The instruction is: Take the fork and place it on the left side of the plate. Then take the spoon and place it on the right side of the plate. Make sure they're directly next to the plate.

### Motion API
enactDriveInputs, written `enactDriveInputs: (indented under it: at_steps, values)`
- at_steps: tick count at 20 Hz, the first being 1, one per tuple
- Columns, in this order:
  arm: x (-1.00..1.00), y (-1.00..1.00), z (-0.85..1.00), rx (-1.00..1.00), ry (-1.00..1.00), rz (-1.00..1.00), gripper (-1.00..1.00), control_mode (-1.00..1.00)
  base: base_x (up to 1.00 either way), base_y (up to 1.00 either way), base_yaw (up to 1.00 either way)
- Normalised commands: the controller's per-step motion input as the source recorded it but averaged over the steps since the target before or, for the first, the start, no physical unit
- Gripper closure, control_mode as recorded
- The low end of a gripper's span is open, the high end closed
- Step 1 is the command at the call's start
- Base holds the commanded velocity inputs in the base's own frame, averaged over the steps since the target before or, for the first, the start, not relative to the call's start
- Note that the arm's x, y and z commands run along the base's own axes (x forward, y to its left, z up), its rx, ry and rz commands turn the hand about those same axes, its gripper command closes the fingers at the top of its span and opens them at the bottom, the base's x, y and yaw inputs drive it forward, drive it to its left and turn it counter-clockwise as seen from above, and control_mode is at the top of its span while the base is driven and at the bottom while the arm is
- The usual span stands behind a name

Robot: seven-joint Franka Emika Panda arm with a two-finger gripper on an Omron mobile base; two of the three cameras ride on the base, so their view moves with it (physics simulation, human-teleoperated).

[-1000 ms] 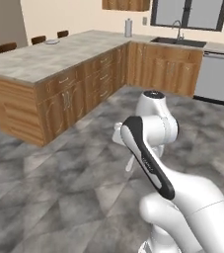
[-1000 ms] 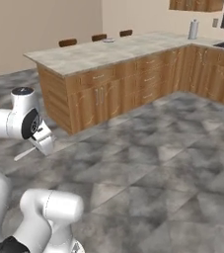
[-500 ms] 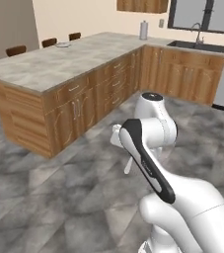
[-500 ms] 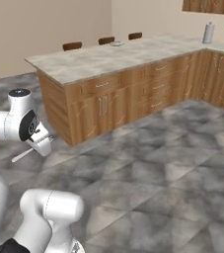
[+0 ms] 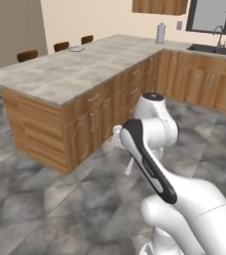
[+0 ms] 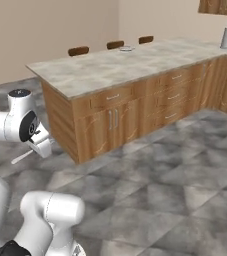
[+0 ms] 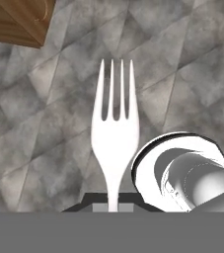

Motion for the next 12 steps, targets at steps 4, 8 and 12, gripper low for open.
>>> enactDriveInputs:
  at_steps: [4, 8, 12]
  values:
    - [0.0, 0.0, 0.0, 0.0, 0.0, 0.0, 1.0, 1.0, 0.88, 0.5, 0.0]
    - [0.0, 0.0, 0.0, 0.0, 0.0, 0.0, 1.0, 1.0, 0.86, 0.53, 0.0]
    - [0.0, 0.0, 0.0, 0.0, 0.0, 0.0, 1.0, 1.0, 0.86, 0.54, 0.0]
